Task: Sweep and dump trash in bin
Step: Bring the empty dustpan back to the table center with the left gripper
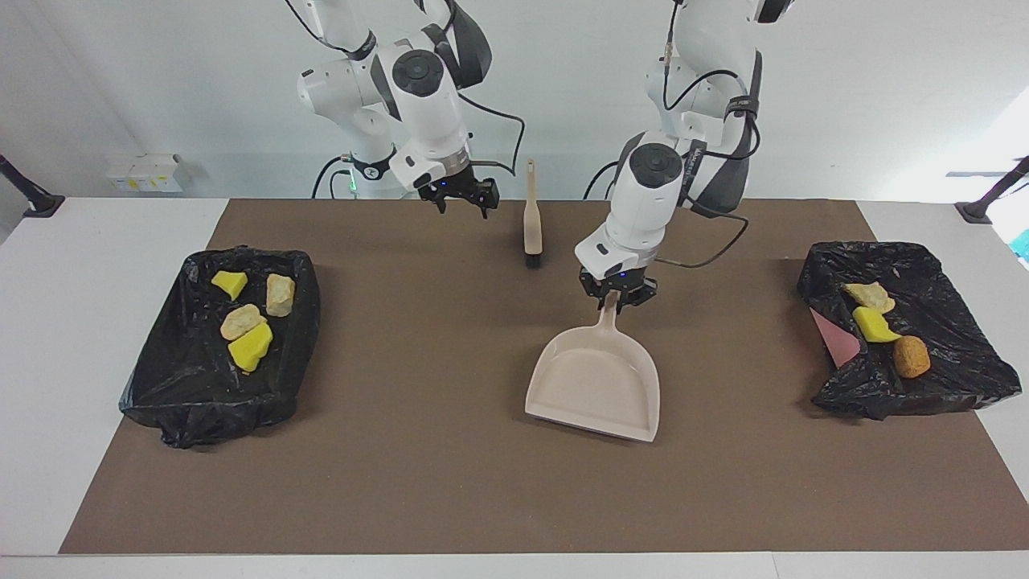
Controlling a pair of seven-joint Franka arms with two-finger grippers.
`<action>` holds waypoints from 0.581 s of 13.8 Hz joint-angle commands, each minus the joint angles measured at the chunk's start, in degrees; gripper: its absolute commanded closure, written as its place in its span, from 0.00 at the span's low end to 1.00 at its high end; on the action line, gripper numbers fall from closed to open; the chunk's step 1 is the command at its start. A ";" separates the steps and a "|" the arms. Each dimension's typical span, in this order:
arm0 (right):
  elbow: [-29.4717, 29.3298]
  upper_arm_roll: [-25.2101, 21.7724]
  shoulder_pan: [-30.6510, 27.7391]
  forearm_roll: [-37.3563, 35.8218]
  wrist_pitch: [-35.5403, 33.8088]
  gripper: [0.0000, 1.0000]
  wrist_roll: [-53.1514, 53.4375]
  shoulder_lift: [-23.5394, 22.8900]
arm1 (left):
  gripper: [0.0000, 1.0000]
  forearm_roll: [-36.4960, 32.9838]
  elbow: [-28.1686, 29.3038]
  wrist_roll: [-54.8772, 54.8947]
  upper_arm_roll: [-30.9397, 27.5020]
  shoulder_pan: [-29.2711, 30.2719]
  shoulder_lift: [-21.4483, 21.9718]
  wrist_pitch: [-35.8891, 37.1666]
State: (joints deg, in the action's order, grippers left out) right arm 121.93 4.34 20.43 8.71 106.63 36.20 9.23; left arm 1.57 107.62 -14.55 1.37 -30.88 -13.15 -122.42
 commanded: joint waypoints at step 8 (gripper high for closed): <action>-26.46 0.67 -15.07 -11.25 -19.08 0.00 -16.07 -5.53 | 0.00 2.12 -2.33 -14.54 -1.28 -6.92 -2.76 -2.29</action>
State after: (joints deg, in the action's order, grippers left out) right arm 101.67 4.14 7.00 -0.69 91.03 21.85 6.39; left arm 3.31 106.13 -28.05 0.96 -37.30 -15.89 -125.33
